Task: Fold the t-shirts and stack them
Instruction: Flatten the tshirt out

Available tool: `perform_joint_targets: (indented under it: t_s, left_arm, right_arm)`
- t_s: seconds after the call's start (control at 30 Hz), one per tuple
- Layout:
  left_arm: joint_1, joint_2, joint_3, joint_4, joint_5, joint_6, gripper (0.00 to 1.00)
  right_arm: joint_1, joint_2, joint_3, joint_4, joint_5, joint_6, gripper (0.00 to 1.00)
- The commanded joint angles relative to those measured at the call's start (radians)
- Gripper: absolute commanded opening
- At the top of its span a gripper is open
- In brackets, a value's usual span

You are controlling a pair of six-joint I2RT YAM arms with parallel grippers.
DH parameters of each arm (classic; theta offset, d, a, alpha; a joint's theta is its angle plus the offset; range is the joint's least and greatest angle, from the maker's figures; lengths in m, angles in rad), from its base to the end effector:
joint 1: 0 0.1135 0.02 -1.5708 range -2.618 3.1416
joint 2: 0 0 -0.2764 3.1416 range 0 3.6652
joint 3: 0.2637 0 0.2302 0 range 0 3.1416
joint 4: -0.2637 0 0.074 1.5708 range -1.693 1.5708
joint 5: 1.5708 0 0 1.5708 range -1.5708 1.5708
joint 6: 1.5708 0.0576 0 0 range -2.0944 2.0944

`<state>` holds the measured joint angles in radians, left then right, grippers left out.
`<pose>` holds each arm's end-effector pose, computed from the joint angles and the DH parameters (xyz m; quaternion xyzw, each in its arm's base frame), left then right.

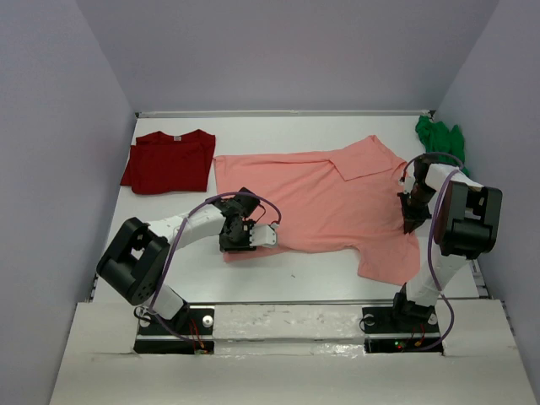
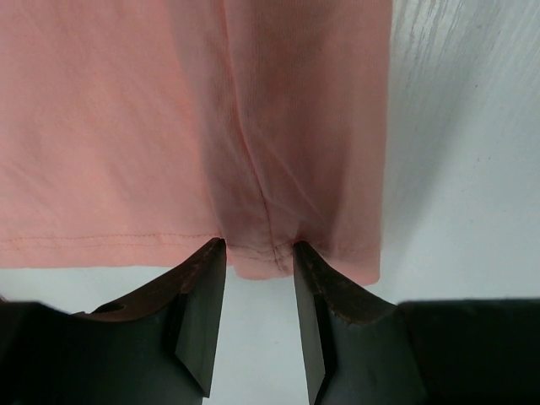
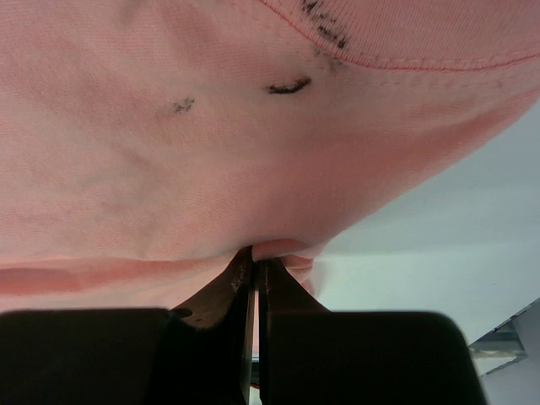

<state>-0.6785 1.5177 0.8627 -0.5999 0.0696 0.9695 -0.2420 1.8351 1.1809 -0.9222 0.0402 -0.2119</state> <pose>0.1991 -0.1657 0.1768 0.7280 0.6664 -0.0112 0.1605 0.2949 -0.0752 0.1611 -0.0150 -0.9997 0.0190 0.0073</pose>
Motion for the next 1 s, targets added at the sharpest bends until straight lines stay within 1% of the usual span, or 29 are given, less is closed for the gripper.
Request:
perform_joint_targets:
  t_s: [0.0,0.17,0.23,0.27,0.33,0.37,0.4,0.47,0.5,0.53,0.6,0.7,0.77,0.83,0.9,0.97]
  left_arm:
    - [0.005,0.024,-0.007,0.0,-0.002,0.005,0.48]
    - [0.013,0.058,-0.008,0.009,-0.005,0.008,0.47]
    - [0.013,0.059,-0.004,0.003,-0.002,0.009,0.38]
    - [0.013,0.059,-0.001,-0.001,0.002,0.008,0.3]
    - [0.013,0.056,0.007,-0.009,0.004,0.006,0.24]
    - [0.014,0.056,0.009,-0.014,0.004,0.005,0.19]
    - [0.013,0.056,0.012,-0.018,0.004,0.002,0.18]
    - [0.014,0.05,0.013,-0.026,0.007,0.003,0.1]
    - [0.014,0.044,0.016,-0.029,0.007,-0.003,0.08]
    - [0.013,0.038,0.016,-0.032,0.007,-0.005,0.08]
    - [0.013,0.026,0.024,-0.047,0.007,-0.006,0.14]
    - [0.014,0.01,0.032,-0.069,0.012,-0.006,0.25]
    - [0.013,-0.004,0.032,-0.075,0.012,-0.008,0.39]
    - [0.013,-0.014,0.029,-0.081,0.015,-0.009,0.4]
    - [0.013,-0.021,0.024,-0.084,0.024,-0.009,0.44]
    - [0.013,-0.022,0.021,-0.086,0.027,-0.012,0.44]
  right_arm:
    - [-0.006,0.027,-0.007,0.029,-0.006,-0.011,0.0]
    - [-0.006,0.027,-0.01,0.029,-0.005,-0.015,0.0]
    - [-0.006,0.027,-0.013,0.029,0.001,-0.017,0.0]
    - [-0.006,0.027,-0.013,0.029,0.003,-0.017,0.0]
    - [-0.006,0.027,-0.012,0.031,0.004,-0.017,0.0]
    - [-0.006,0.027,-0.012,0.031,0.003,-0.017,0.0]
    - [-0.006,0.027,-0.012,0.031,0.0,-0.015,0.0]
    - [-0.006,0.026,-0.012,0.029,-0.003,-0.015,0.0]
    - [-0.006,0.024,-0.012,0.029,-0.003,-0.015,0.0]
    - [-0.006,0.024,-0.013,0.029,-0.003,-0.014,0.0]
    - [-0.006,0.018,-0.015,0.028,-0.006,-0.015,0.0]
    - [-0.006,0.01,-0.014,0.023,-0.008,-0.017,0.0]
    - [-0.006,0.006,-0.01,0.019,-0.011,-0.015,0.0]
    - [-0.006,0.004,-0.007,0.016,-0.016,-0.014,0.0]
    - [-0.006,0.001,-0.009,0.014,-0.019,-0.012,0.0]
    - [-0.006,0.001,-0.009,0.013,-0.017,-0.012,0.0]
